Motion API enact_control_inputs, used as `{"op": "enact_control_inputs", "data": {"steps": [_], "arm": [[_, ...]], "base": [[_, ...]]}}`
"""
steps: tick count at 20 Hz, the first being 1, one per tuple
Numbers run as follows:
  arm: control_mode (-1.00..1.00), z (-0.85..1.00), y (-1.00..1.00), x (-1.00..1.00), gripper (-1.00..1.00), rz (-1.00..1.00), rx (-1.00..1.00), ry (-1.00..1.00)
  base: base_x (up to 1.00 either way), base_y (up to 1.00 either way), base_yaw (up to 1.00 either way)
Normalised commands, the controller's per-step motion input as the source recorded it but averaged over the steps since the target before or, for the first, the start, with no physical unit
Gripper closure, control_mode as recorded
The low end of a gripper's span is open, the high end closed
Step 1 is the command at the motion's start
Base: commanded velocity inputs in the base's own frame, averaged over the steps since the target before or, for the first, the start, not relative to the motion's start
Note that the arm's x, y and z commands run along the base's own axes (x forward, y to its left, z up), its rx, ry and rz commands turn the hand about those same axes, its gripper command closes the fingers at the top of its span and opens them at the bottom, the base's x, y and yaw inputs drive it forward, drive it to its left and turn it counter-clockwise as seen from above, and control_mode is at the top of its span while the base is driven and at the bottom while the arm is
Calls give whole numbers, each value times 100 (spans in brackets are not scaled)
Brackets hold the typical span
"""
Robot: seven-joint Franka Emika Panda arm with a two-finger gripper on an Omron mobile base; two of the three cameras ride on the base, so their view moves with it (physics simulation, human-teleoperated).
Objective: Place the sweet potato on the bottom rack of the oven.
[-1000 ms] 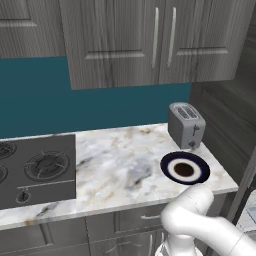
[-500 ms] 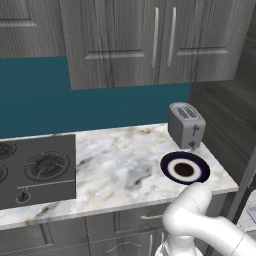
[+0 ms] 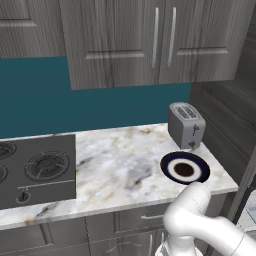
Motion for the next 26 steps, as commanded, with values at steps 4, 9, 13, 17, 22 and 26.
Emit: {"op": "enact_control_inputs", "data": {"steps": [4,9,13,17,22,26], "arm": [[-100,-6,0,12,100,1,0,6],[-100,-13,1,5,100,4,1,5],[-100,-34,0,0,100,5,3,0],[-100,-26,0,2,100,4,4,0],[-100,-23,0,5,100,4,3,0],[-100,-26,0,3,-100,3,3,0]], "base": [[0,0,0],[0,0,0],[0,0,0],[0,0,0],[0,0,0],[0,0,0]]}}
